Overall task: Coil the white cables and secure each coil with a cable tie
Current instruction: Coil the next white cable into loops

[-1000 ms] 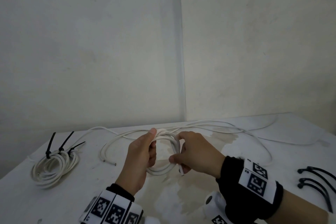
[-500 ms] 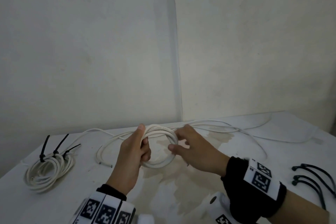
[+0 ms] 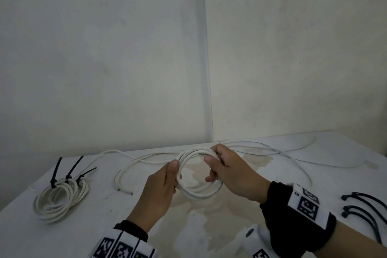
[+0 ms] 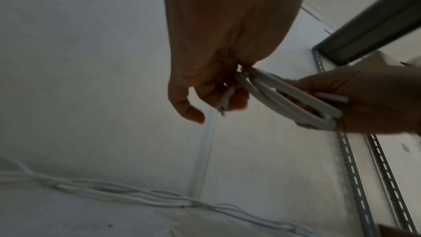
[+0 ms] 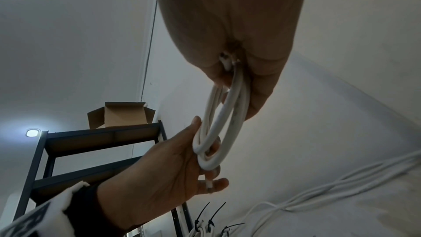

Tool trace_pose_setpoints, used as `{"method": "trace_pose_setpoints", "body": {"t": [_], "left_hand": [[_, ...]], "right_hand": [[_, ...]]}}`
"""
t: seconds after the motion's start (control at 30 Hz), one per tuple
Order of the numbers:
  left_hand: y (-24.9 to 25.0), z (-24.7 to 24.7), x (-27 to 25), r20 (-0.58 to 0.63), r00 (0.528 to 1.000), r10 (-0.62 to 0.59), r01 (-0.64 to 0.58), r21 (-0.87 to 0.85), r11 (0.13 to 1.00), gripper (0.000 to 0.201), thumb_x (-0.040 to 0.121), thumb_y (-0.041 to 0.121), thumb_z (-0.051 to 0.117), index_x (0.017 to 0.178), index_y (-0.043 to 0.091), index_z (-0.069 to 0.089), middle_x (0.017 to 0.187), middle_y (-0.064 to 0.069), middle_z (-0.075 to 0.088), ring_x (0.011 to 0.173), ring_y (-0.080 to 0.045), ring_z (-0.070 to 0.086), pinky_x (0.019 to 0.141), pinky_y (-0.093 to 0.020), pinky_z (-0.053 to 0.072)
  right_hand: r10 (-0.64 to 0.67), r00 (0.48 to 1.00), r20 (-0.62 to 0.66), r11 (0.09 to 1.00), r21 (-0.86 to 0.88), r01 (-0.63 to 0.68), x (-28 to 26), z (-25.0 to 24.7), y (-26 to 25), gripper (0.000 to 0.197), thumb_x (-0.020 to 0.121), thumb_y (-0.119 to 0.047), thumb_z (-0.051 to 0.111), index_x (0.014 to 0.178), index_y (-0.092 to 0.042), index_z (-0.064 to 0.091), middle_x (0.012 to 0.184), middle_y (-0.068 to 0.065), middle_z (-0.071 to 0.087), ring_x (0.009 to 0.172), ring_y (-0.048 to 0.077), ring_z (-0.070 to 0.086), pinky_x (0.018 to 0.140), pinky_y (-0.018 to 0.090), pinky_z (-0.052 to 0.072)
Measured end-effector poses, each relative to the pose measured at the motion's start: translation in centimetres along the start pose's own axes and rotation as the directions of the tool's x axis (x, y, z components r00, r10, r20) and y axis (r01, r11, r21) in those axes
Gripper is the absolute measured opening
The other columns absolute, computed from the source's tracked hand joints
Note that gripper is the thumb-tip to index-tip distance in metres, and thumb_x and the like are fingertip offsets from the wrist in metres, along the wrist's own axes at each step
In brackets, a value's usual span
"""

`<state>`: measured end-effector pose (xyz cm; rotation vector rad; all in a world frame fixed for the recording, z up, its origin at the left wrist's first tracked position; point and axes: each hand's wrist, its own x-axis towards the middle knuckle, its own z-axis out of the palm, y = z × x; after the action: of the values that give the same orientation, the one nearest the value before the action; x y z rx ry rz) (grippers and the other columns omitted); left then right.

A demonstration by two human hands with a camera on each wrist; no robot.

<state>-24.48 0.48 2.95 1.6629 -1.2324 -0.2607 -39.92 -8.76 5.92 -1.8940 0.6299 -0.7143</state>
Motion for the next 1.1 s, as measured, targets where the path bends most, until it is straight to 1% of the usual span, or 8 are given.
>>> {"method": "trace_pose_setpoints", "body": {"t": [0.13,0.2,0.37,0.6,0.7,0.8,0.9,1.1], "left_hand": [[0.5,-0.4,0.4,0.061,0.996,-0.071,0.077,-0.088,0.993,0.048,0.096,0.042,0.031,0.081,0.011,0.065,0.068,-0.001,0.064,0.069,-0.011,0.06,0.073,-0.023,0.047],[1.6,-0.5,0.7,0.099,0.994,-0.048,0.059,-0.113,0.992,0.046,0.093,0.049,0.037,0.083,0.013,0.064,0.069,0.003,0.064,0.071,-0.013,0.06,0.072,-0.026,0.047],[3.9,0.4,0.6,0.232,0.972,-0.036,0.076,-0.168,0.983,0.036,0.086,0.041,0.051,0.066,0.011,0.048,0.044,0.008,0.045,0.039,-0.009,0.046,0.053,-0.034,0.046],[4.3,1.1,0.0,0.087,0.985,-0.149,0.172,-0.41,0.896,0.032,0.091,0.034,0.047,0.066,0.015,0.051,0.045,0.009,0.033,0.04,-0.009,0.033,0.044,-0.023,0.037],[4.3,1.5,-0.2,0.092,0.982,-0.168,0.191,-0.427,0.884,0.035,0.093,0.034,0.046,0.062,0.018,0.049,0.048,0.006,0.034,0.041,-0.009,0.035,0.047,-0.025,0.04],[4.2,1.5,-0.1,0.155,0.969,-0.194,0.242,-0.416,0.877,0.039,0.096,0.03,0.043,0.063,0.01,0.049,0.05,0.0,0.042,0.042,-0.013,0.043,0.052,-0.028,0.046],[4.4,1.3,0.2,0.264,0.939,-0.219,0.313,-0.399,0.862,0.035,0.095,0.018,0.037,0.07,0.003,0.057,0.057,-0.007,0.053,0.046,-0.017,0.054,0.059,-0.033,0.05],[5.2,3.2,-0.2,0.263,0.953,-0.151,0.239,-0.345,0.908,0.036,0.095,0.031,0.044,0.068,0.008,0.05,0.044,0.011,0.033,0.039,-0.006,0.031,0.043,-0.019,0.034]], "right_hand": [[0.008,0.997,0.077,0.997,-0.082,-0.002,-0.2,-0.4,-0.5,0.012,0.097,-0.025,0.042,0.092,-0.016,0.047,0.065,-0.002,0.054,0.066,0.012,0.062,0.072,0.035,0.049],[-0.01,0.987,0.16,0.99,-0.138,0.033,-0.3,-0.4,-0.9,0.012,0.097,-0.026,0.042,0.092,-0.016,0.046,0.07,-0.002,0.053,0.067,0.014,0.062,0.064,0.025,0.046],[-0.073,0.98,0.185,0.98,-0.171,0.105,-0.6,-0.6,-1.6,0.012,0.096,-0.026,0.045,0.096,-0.015,0.048,0.088,0.0,0.053,0.068,0.008,0.056,0.057,0.012,0.045],[-0.042,0.989,0.138,0.99,0.138,0.022,-1.2,-0.7,-1.0,0.034,0.1,-0.026,0.032,0.115,-0.003,0.052,0.079,-0.003,0.055,0.074,0.012,0.059,0.083,0.032,0.051],[-0.049,0.995,0.084,0.991,0.125,0.038,-1.1,-0.8,-0.7,0.038,0.1,-0.028,0.031,0.108,0.001,0.054,0.075,0.001,0.054,0.066,0.011,0.056,0.073,0.032,0.048],[-0.069,0.996,0.053,0.996,0.058,0.066,-0.9,-0.8,-0.7,0.026,0.099,-0.023,0.033,0.105,-0.012,0.056,0.071,-0.003,0.047,0.055,0.005,0.047,0.059,0.018,0.041],[-0.059,0.992,0.11,0.998,0.021,0.057,-1.0,-1.3,-0.5,0.022,0.1,-0.022,0.035,0.109,-0.015,0.055,0.072,-0.002,0.041,0.057,0.008,0.042,0.059,0.019,0.039],[-0.036,0.994,0.101,0.998,0.047,0.031,-2.0,-2.2,0.3,0.027,0.099,-0.021,0.036,0.116,-0.008,0.052,0.074,-0.002,0.046,0.057,0.006,0.043,0.059,0.017,0.039]]}}
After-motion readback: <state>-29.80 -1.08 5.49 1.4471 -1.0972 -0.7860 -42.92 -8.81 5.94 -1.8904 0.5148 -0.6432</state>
